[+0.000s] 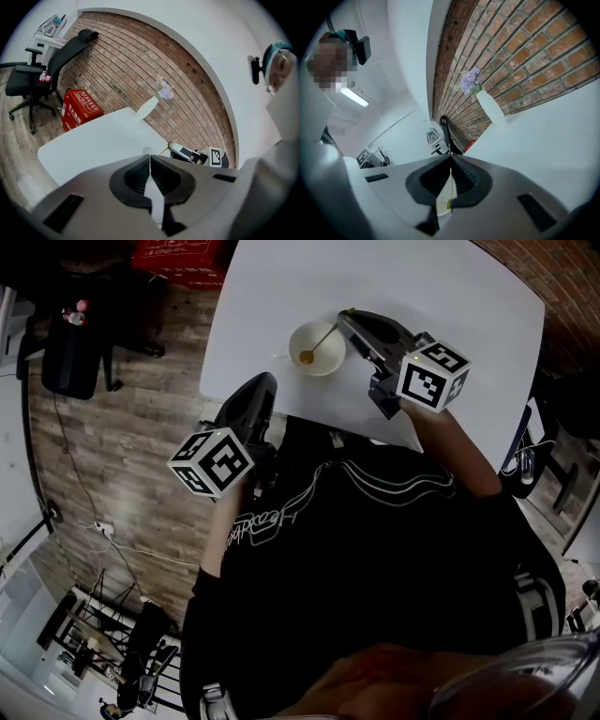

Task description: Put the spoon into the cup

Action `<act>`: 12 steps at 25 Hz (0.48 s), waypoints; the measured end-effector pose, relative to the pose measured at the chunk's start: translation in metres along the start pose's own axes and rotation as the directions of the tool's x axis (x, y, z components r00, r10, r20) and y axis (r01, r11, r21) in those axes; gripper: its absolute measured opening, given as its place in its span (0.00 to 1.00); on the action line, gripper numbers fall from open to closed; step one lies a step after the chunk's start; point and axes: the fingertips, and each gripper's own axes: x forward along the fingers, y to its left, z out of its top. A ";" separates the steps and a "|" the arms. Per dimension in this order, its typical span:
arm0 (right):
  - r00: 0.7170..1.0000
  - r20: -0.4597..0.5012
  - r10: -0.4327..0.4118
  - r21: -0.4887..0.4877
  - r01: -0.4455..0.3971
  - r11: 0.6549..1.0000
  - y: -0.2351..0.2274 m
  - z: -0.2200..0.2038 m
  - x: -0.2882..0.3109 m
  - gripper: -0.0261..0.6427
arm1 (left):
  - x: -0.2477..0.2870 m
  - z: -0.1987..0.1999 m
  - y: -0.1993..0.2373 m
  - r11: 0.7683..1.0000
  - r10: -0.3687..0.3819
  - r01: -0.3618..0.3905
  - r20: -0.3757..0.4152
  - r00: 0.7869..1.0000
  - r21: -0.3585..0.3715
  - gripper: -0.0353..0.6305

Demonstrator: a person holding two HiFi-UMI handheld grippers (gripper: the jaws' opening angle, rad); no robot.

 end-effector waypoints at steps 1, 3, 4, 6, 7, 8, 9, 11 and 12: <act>1.000 -0.004 0.001 0.002 -0.001 1.000 -0.001 -0.002 0.001 0.04 | 0.001 -0.001 0.001 1.000 0.001 -0.001 -0.002 1.000 0.000 0.06; 1.000 -0.009 0.003 0.005 -0.003 1.000 -0.003 -0.004 0.003 0.04 | 0.002 -0.002 0.003 1.000 0.003 -0.003 -0.005 1.000 -0.005 0.06; 1.000 -0.012 0.004 0.004 -0.004 1.000 -0.003 -0.005 0.003 0.04 | 0.003 -0.003 0.004 1.000 0.004 -0.004 -0.006 1.000 -0.008 0.06; 1.000 -0.020 0.007 -0.002 -0.007 1.000 -0.004 -0.008 0.004 0.04 | 0.004 -0.004 0.005 1.000 0.006 -0.006 -0.008 1.000 -0.015 0.06; 1.000 -0.027 0.005 -0.011 -0.006 1.000 -0.004 -0.010 0.005 0.04 | 0.004 -0.004 0.006 1.000 0.008 -0.008 -0.009 1.000 -0.016 0.06; 0.999 -0.034 0.003 -0.023 -0.004 1.000 -0.004 -0.012 0.006 0.04 | 0.005 -0.004 0.006 1.000 0.010 -0.010 -0.009 1.000 -0.018 0.06; 0.999 -0.038 0.001 -0.034 -0.003 0.999 -0.004 -0.013 0.006 0.04 | 0.005 -0.004 0.006 1.000 0.012 -0.012 -0.009 1.000 -0.018 0.06; 0.999 -0.035 0.006 -0.039 -0.007 0.999 -0.004 -0.013 0.006 0.04 | 0.005 -0.004 0.006 1.000 0.013 -0.014 -0.009 1.000 -0.020 0.06; 0.999 -0.031 0.008 -0.037 -0.010 0.999 -0.004 -0.013 0.006 0.04 | 0.005 -0.005 0.006 1.000 0.014 -0.014 -0.009 1.000 -0.020 0.06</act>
